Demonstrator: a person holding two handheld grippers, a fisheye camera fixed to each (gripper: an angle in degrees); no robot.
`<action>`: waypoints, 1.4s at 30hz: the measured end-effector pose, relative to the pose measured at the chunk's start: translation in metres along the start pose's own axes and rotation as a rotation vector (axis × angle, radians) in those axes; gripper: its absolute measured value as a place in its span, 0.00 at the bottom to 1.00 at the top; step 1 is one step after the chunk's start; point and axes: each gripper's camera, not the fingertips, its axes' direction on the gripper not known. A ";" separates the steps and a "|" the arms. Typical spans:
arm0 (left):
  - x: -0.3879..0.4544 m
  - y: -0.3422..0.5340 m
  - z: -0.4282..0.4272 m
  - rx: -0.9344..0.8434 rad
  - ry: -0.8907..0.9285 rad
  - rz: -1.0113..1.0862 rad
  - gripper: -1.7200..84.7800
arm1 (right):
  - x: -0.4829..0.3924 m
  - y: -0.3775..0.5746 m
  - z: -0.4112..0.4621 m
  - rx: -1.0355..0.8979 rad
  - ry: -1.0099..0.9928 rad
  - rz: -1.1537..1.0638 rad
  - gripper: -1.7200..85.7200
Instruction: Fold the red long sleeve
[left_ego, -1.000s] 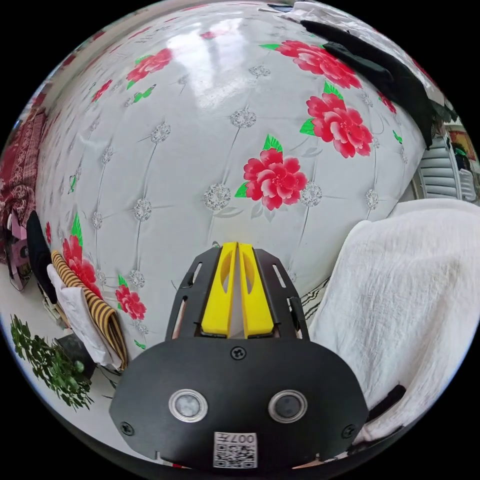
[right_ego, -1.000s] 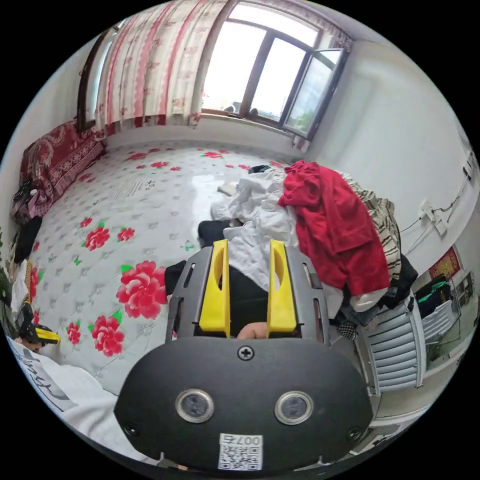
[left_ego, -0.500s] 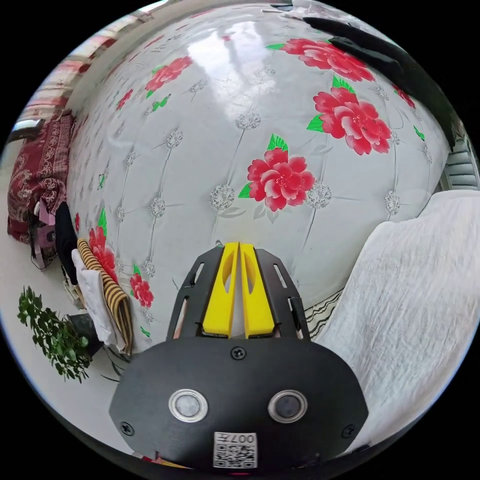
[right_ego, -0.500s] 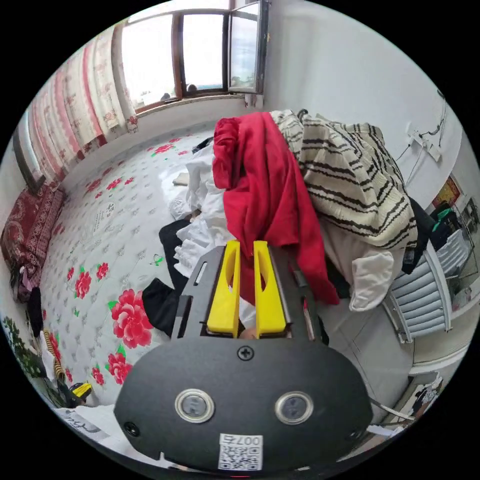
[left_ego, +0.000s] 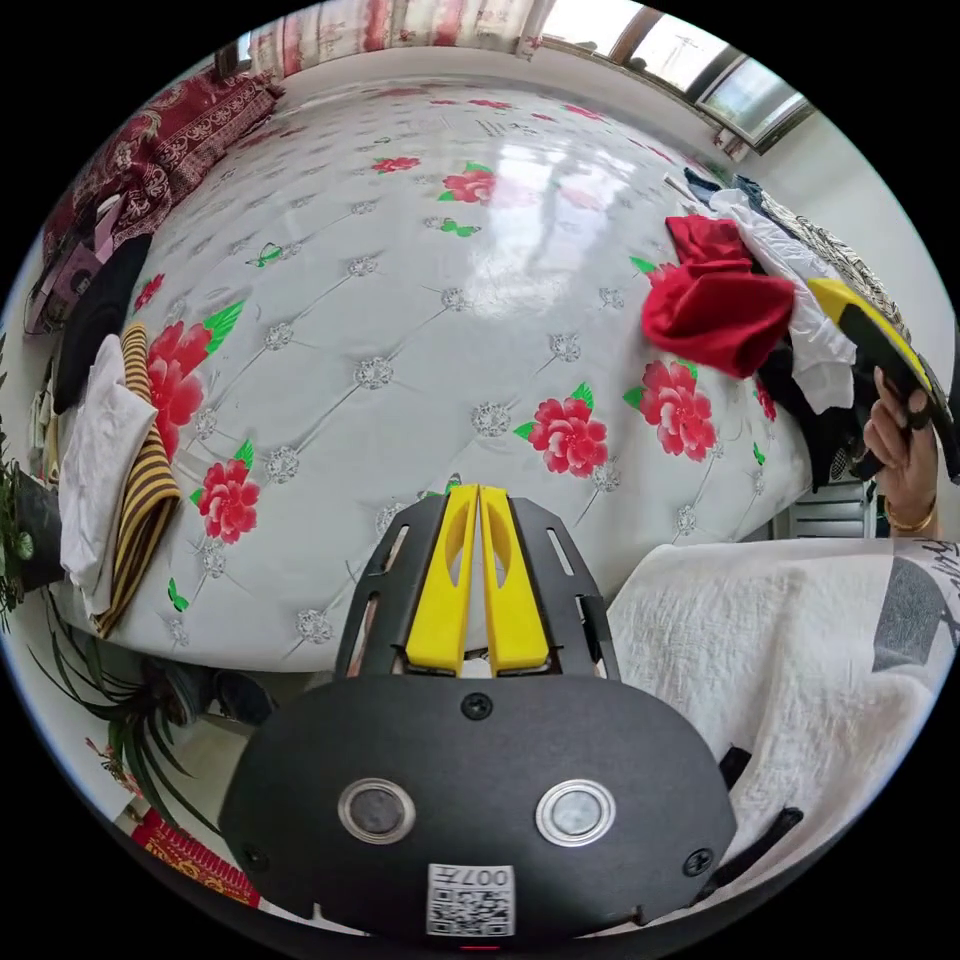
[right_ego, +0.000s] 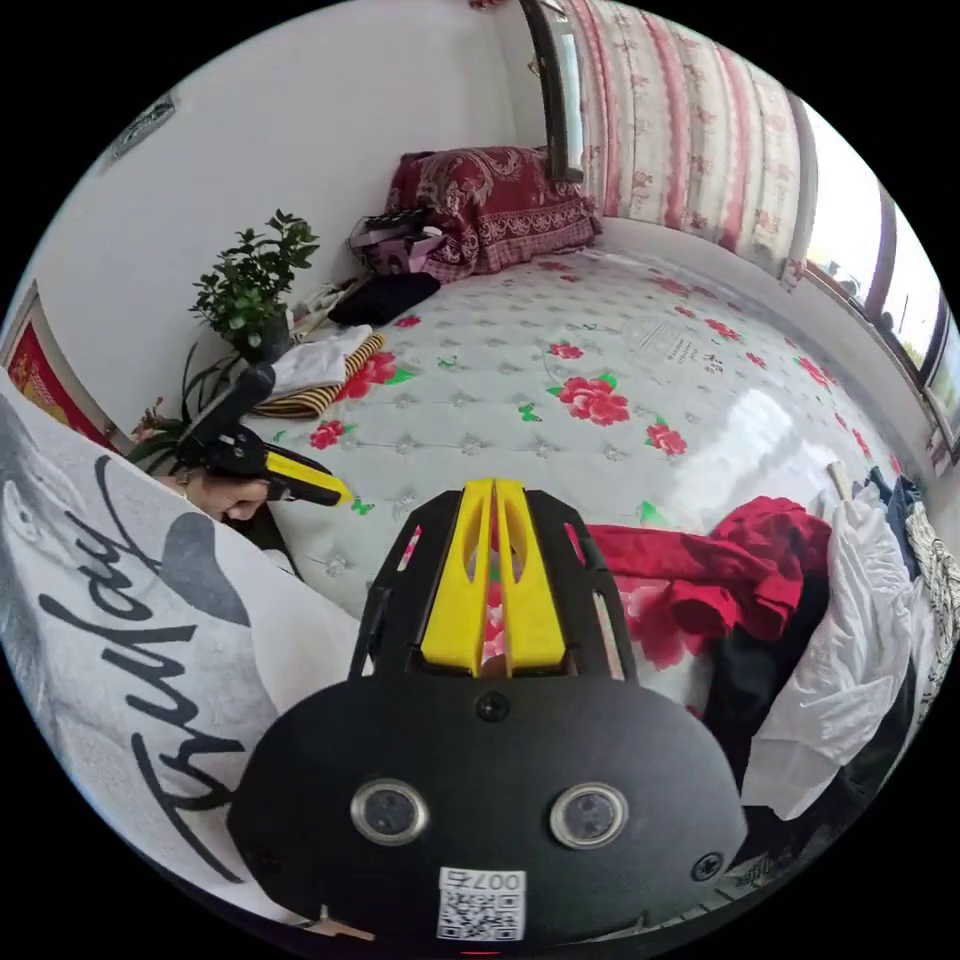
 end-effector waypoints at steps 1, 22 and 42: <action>-0.003 0.006 -0.002 0.002 -0.021 0.006 0.01 | 0.012 -0.001 0.010 -0.022 0.082 0.016 0.04; -0.070 0.044 0.002 -0.059 -0.007 -0.110 0.01 | 0.106 -0.038 0.144 -0.294 -0.157 0.164 0.03; -0.110 -0.010 0.015 -0.013 0.093 -0.050 0.01 | 0.317 -0.035 0.162 -0.308 -0.215 0.462 0.04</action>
